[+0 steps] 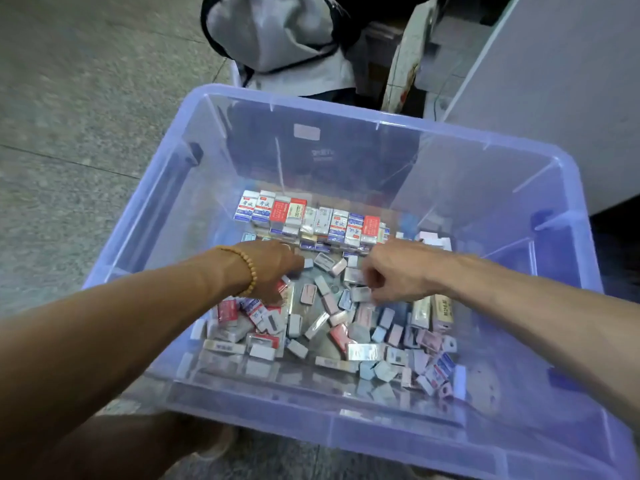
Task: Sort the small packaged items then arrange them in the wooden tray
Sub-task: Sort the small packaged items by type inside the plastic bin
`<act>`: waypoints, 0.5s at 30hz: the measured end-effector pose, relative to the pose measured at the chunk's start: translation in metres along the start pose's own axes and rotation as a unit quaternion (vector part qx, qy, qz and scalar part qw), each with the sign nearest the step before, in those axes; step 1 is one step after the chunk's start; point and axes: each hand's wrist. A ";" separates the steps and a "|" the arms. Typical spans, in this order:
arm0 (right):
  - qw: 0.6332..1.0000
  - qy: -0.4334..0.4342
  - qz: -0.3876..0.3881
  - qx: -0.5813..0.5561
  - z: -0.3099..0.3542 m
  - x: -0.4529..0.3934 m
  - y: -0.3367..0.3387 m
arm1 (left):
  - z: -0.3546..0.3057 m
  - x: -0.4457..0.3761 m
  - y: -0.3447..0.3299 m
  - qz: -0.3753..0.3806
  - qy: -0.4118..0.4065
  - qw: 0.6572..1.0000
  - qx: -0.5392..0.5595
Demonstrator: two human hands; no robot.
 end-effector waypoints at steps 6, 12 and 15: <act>0.989 -0.050 0.139 0.017 -0.018 0.011 -0.012 | -0.001 -0.010 -0.015 0.040 -0.046 0.998 -0.011; 0.977 -0.018 0.197 0.085 -0.022 0.027 -0.018 | -0.005 -0.016 -0.022 0.065 -0.057 0.995 0.047; 0.974 -0.009 0.202 0.099 -0.020 0.026 -0.026 | -0.004 -0.017 -0.023 0.072 -0.048 0.994 0.066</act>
Point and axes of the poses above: each hand's wrist, its own x-axis away from the middle knuckle, its own y-axis out of the back of the hand, z = x × y, and after that the axes turned 14 degrees about -z, right-handed
